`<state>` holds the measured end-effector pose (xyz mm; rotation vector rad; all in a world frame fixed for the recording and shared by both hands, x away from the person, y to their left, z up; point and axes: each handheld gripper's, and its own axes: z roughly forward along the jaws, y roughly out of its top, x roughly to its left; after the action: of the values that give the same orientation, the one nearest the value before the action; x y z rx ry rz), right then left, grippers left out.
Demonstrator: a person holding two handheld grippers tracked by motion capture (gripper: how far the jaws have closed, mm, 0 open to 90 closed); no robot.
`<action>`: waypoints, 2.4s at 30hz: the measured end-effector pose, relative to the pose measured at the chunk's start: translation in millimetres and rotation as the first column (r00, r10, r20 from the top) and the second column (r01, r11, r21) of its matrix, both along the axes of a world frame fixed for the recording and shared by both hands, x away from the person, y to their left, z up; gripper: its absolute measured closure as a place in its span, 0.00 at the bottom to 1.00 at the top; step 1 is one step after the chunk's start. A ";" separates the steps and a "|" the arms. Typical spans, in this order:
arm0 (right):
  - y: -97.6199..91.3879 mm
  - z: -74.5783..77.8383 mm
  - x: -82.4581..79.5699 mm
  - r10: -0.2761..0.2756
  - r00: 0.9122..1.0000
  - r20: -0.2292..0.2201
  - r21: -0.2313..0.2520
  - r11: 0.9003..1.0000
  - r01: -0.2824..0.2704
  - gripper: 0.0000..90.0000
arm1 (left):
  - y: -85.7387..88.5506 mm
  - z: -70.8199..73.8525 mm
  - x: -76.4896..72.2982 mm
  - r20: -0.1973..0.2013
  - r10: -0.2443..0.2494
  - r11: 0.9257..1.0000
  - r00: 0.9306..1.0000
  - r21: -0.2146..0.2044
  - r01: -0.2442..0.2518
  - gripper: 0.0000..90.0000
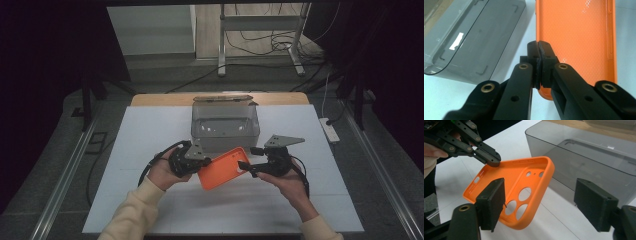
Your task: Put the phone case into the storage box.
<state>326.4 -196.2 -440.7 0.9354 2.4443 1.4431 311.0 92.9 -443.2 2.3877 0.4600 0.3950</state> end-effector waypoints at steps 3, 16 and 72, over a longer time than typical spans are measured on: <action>0.7 -0.9 1.7 0.002 1.000 -0.008 0.003 1.000 -0.002 0.32 | -0.7 0.2 -0.7 0.002 -0.003 1.000 1.000 -0.001 0.003 0.98; 4.0 -6.1 8.5 0.009 0.997 -0.073 0.033 0.999 -0.006 0.45 | -2.7 4.3 -5.4 0.033 -0.009 1.000 0.999 -0.008 0.010 0.98; -9.3 -1.5 10.0 0.059 0.997 -0.040 0.176 0.983 -0.051 0.90 | 31.3 1.9 15.1 -0.234 0.039 0.918 0.971 -0.376 -0.128 0.30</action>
<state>336.4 -205.6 -442.2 0.9503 2.4233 1.6975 326.1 124.1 -441.4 2.0328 0.6775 0.0601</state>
